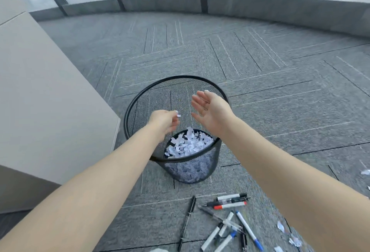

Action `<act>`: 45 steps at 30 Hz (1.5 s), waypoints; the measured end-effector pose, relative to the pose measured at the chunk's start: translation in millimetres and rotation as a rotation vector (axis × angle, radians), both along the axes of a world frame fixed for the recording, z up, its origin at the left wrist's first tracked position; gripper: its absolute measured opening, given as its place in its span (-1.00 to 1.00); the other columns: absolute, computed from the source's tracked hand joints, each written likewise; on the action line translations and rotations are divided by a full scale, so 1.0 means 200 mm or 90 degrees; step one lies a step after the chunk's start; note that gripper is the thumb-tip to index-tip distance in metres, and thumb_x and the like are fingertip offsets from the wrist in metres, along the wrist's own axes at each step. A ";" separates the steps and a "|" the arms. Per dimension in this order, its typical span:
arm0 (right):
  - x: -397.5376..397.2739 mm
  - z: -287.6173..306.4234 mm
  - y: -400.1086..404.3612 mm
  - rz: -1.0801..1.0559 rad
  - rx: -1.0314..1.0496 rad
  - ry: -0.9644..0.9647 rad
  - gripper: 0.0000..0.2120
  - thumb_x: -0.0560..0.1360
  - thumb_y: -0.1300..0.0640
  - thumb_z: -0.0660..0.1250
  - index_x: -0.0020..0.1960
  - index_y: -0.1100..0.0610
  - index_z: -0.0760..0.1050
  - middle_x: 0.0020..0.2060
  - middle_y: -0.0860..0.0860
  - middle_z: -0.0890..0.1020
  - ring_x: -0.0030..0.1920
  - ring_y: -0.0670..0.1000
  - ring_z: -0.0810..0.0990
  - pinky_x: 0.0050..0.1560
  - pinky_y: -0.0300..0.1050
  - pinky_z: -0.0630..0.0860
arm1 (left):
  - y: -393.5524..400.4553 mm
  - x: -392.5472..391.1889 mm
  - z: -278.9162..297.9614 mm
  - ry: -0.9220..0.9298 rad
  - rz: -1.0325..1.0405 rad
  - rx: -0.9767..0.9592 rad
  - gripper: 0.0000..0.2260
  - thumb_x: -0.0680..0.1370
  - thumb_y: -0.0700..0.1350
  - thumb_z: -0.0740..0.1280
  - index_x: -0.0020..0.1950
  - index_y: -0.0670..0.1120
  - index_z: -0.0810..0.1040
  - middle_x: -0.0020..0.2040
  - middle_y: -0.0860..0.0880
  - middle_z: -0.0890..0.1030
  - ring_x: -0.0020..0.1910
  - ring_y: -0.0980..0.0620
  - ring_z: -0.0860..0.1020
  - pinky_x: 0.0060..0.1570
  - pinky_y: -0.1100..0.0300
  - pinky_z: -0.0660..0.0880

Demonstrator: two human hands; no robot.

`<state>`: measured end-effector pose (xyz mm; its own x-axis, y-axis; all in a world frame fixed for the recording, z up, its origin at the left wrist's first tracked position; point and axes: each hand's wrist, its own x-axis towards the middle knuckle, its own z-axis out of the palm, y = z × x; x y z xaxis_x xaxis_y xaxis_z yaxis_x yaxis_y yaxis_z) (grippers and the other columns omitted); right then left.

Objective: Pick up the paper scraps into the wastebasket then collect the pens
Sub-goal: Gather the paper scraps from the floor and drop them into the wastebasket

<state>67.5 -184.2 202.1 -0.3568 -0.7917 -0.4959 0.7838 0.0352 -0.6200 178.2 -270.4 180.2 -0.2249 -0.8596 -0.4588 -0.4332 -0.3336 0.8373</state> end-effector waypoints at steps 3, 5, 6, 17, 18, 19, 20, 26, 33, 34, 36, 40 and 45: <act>0.00 0.03 0.02 -0.010 -0.021 0.008 -0.86 0.58 0.15 0.16 -0.01 0.13 0.48 -0.11 0.01 0.58 0.09 0.02 0.54 0.23 0.05 0.43 | 0.00 0.00 0.01 -0.060 -0.054 -0.024 -0.90 0.49 -0.31 0.32 -0.05 -0.15 0.50 0.02 -0.12 0.58 0.03 -0.04 0.56 0.09 0.10 0.52; 0.01 0.05 0.05 -0.029 -0.025 0.023 -0.88 0.57 0.19 0.17 -0.07 0.13 0.48 -0.12 0.01 0.58 0.09 0.03 0.54 0.19 0.02 0.46 | 0.00 0.01 0.02 -0.109 -0.067 -0.054 -0.85 0.47 -0.34 0.31 -0.11 -0.09 0.48 0.08 -0.11 0.55 0.08 -0.04 0.53 0.05 0.09 0.51; 0.00 0.06 0.06 -0.044 -0.031 0.031 -0.87 0.58 0.20 0.16 -0.07 0.13 0.47 -0.13 0.01 0.58 0.08 0.02 0.54 0.16 -0.01 0.47 | 0.00 0.01 0.03 -0.119 -0.068 -0.070 -0.84 0.48 -0.35 0.28 -0.10 -0.08 0.48 0.09 -0.11 0.54 0.09 -0.03 0.51 0.00 0.12 0.49; -0.52 -0.38 0.84 -0.310 0.202 0.468 -0.75 0.51 0.30 0.12 -0.11 0.04 0.51 -0.27 -0.07 0.56 -0.23 -0.09 0.51 -0.28 -0.32 0.42 | 0.59 -0.41 0.15 0.122 -0.534 -0.790 -0.81 0.44 -0.39 0.20 -0.09 -0.19 0.56 -0.14 0.02 0.51 -0.18 0.17 0.45 -0.10 0.37 0.36; -0.55 -0.49 0.95 -0.300 0.276 0.480 -0.77 0.51 0.30 0.12 -0.05 0.08 0.52 -0.28 -0.06 0.54 -0.30 -0.10 0.48 -0.38 -0.34 0.37 | 0.69 -0.47 0.07 0.149 -0.633 -0.779 -0.80 0.43 -0.39 0.20 -0.08 -0.21 0.56 -0.13 -0.03 0.54 -0.18 0.13 0.43 -0.11 0.31 0.35; -0.58 -0.59 1.07 -0.281 0.347 0.486 -0.78 0.51 0.29 0.13 0.02 0.12 0.51 -0.26 -0.02 0.54 -0.36 -0.10 0.44 -0.45 -0.32 0.33 | 0.78 -0.52 -0.02 0.161 -0.732 -0.754 -0.79 0.42 -0.39 0.20 -0.07 -0.23 0.57 -0.11 -0.08 0.56 -0.19 0.12 0.41 -0.12 0.30 0.33; -0.59 -0.68 1.18 -0.255 0.411 0.494 -0.79 0.51 0.27 0.15 0.08 0.15 0.50 -0.18 0.04 0.56 -0.34 -0.07 0.43 -0.43 -0.28 0.33 | 0.87 -0.56 -0.13 0.147 -0.825 -0.717 -0.78 0.43 -0.39 0.20 -0.04 -0.23 0.58 -0.08 -0.13 0.56 -0.20 0.09 0.40 -0.12 0.28 0.31; -0.55 -1.03 1.75 0.013 0.801 0.676 -0.42 0.47 -0.06 0.26 0.44 -0.01 0.17 0.49 0.01 0.10 0.47 0.10 0.08 0.39 0.27 -0.03 | 1.01 -0.78 -0.78 -0.178 -0.887 -0.454 -0.69 0.57 -0.24 0.16 0.30 -0.11 0.45 0.25 -0.07 0.41 0.16 -0.10 0.47 0.13 0.15 0.35; -0.37 -1.22 2.12 0.187 0.867 0.692 -0.29 0.48 -0.33 0.00 0.49 -0.14 -0.24 0.48 -0.09 -0.31 0.48 0.07 -0.32 0.36 0.31 -0.31 | 0.94 -0.99 -1.00 -0.260 -0.633 -0.338 -0.66 0.54 -0.30 0.20 0.31 -0.17 0.39 0.23 -0.15 0.36 0.08 -0.18 0.49 0.10 0.06 0.40; -0.36 -1.24 2.12 0.188 0.859 0.693 -0.28 0.47 -0.34 -0.03 0.49 -0.14 -0.27 0.47 -0.09 -0.34 0.47 0.07 -0.34 0.36 0.30 -0.33 | 0.93 -1.01 -1.01 -0.267 -0.627 -0.339 -0.66 0.54 -0.28 0.21 0.32 -0.15 0.38 0.23 -0.13 0.36 0.04 -0.17 0.51 0.06 0.04 0.44; -0.37 -1.25 2.12 0.198 0.854 0.694 -0.26 0.46 -0.38 -0.07 0.47 -0.14 -0.33 0.46 -0.09 -0.36 0.46 0.08 -0.37 0.35 0.28 -0.37 | 0.91 -1.04 -1.01 -0.278 -0.616 -0.346 -0.69 0.55 -0.26 0.22 0.30 -0.15 0.39 0.21 -0.12 0.38 -0.02 -0.13 0.52 0.04 0.02 0.49; -0.38 -1.24 2.13 0.223 0.836 0.684 -0.21 0.35 -0.47 -0.22 0.42 -0.15 -0.42 0.40 -0.09 -0.44 0.42 0.06 -0.44 0.28 0.23 -0.46 | 0.90 -1.11 -1.06 -0.307 -0.599 -0.412 -0.86 0.56 -0.22 0.22 0.10 -0.17 0.46 0.10 -0.11 0.45 -0.03 -0.06 0.48 0.02 0.04 0.46; -0.42 -1.20 2.14 0.282 0.788 0.619 -0.23 0.44 -0.42 -0.10 0.43 -0.12 -0.43 0.31 -0.08 -0.53 0.30 0.03 -0.56 0.23 0.21 -0.52 | 1.01 -1.19 -1.08 -0.282 -0.634 -0.439 -0.92 0.57 -0.15 0.22 -0.04 -0.14 0.48 -0.04 -0.06 0.53 -0.10 -0.01 0.50 -0.12 0.12 0.40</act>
<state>-16.1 243.7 -38.7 -0.7624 -0.2246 -0.6069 -0.0684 0.9606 -0.2694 -60.2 -68.0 -35.1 -0.8462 -0.4982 -0.1892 -0.5277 0.7338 0.4280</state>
